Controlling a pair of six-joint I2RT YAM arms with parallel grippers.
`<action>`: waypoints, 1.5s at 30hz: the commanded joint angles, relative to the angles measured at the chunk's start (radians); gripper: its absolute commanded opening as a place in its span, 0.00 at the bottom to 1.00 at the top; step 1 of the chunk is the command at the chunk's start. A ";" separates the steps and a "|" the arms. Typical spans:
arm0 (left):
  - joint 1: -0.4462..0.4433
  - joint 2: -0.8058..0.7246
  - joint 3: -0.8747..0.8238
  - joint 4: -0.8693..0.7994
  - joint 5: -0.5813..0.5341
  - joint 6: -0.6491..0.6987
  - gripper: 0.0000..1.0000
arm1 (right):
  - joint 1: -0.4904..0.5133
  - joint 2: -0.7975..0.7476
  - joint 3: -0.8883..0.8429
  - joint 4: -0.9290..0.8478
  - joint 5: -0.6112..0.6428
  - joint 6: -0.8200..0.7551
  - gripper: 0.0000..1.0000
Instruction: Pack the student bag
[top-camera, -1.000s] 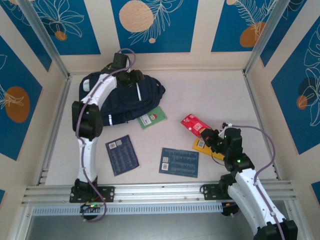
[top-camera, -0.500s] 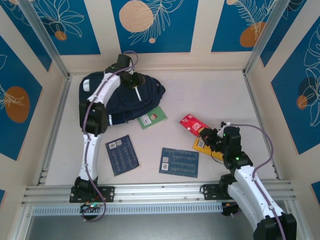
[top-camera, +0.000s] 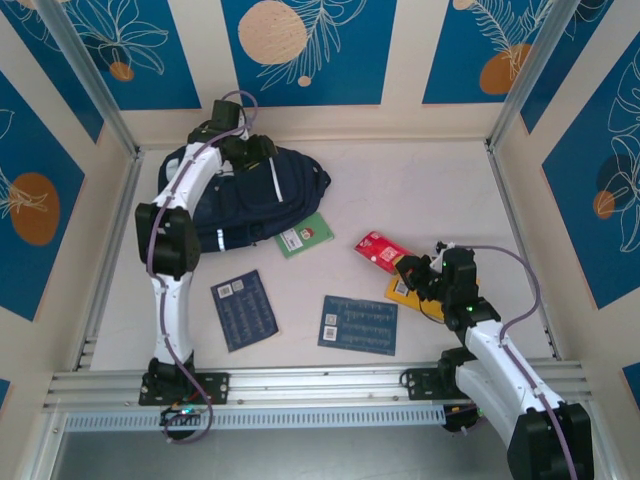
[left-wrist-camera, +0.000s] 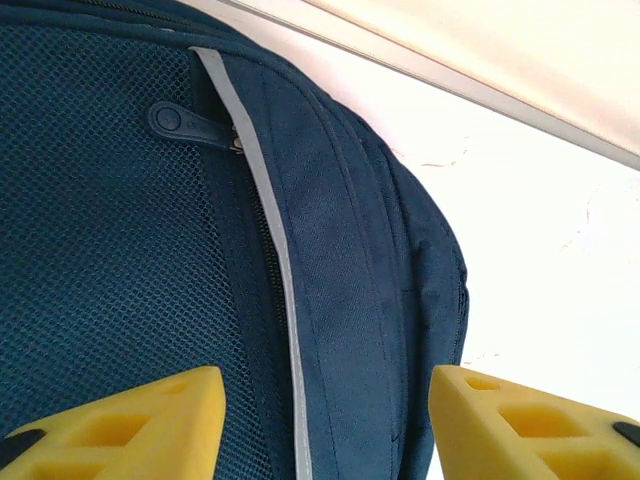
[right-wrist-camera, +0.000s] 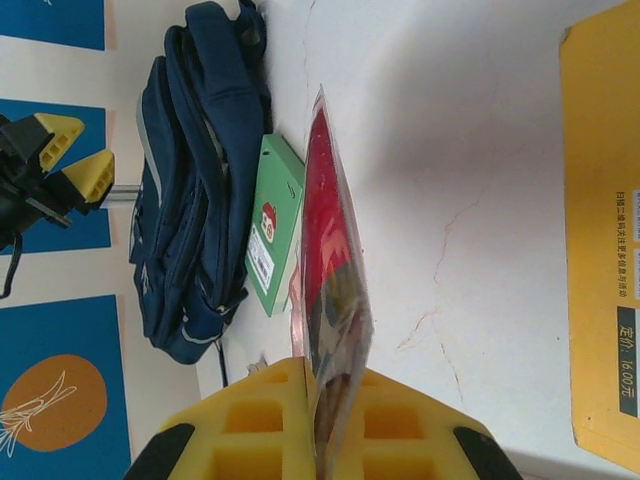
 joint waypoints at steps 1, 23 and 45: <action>0.003 0.074 0.055 0.003 0.054 -0.013 0.56 | -0.007 -0.013 0.010 0.020 -0.025 -0.012 0.00; -0.075 0.271 0.306 -0.112 0.079 0.044 0.00 | -0.015 0.025 -0.026 0.053 -0.046 -0.007 0.00; -0.098 -0.419 -0.172 -0.028 0.282 0.117 0.00 | 0.016 0.094 0.327 -0.043 -0.097 -0.170 0.00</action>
